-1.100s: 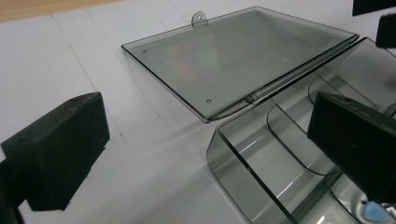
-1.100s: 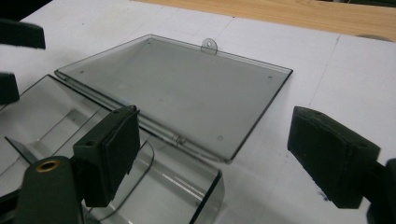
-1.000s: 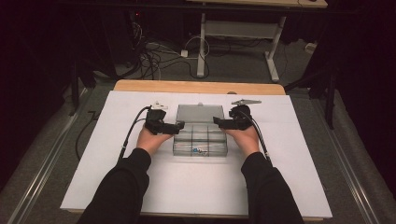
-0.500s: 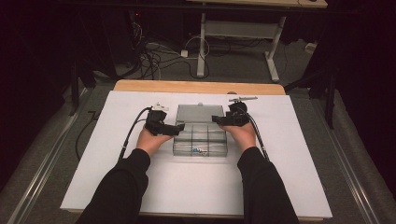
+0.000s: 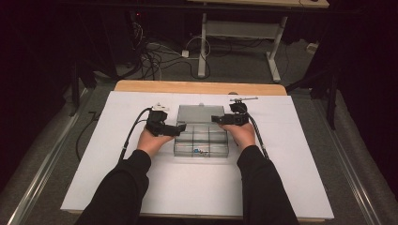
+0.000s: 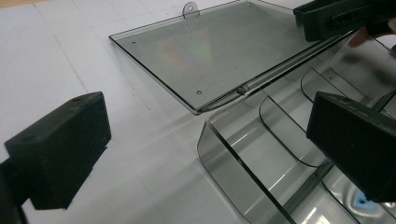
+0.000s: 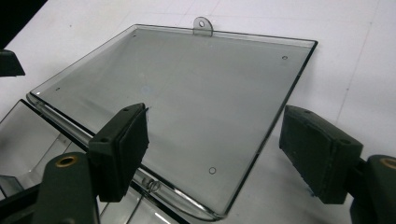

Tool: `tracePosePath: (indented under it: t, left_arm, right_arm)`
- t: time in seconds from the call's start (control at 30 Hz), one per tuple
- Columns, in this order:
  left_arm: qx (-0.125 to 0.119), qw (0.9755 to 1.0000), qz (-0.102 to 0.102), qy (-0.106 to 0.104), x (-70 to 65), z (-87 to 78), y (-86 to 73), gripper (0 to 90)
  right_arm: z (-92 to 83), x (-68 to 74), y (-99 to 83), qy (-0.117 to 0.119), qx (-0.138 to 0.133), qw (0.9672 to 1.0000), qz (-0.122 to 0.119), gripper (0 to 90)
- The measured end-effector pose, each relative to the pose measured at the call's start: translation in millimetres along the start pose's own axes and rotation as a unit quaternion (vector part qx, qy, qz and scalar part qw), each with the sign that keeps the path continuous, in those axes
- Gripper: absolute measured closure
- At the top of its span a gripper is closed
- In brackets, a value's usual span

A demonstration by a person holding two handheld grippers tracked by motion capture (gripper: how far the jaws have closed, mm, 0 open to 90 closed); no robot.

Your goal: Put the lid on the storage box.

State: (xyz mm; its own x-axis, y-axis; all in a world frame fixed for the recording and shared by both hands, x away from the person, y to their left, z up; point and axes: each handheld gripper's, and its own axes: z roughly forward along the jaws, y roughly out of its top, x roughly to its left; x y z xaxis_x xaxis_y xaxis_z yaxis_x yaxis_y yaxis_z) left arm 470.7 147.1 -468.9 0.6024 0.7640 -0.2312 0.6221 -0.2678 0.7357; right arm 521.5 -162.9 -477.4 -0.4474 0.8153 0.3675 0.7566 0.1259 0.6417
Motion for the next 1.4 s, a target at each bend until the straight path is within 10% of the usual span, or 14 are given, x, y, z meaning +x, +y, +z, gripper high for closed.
tracePosePath:
  t: [0.77,1.4]
  left_arm:
    - [0.0,1.0,-0.007,-0.004,-1.8,1.2,0.0,0.0]
    - [-0.005,0.9995,-0.026,0.018,7.7,0.1,9.5,11.2]
  right_arm:
    - [0.3,-3.1,-2.5,0.029,0.004,0.9988,0.04,31.1]
    - [-16.8,6.5,-7.6,0.001,-0.039,0.999,-0.022,50.2]
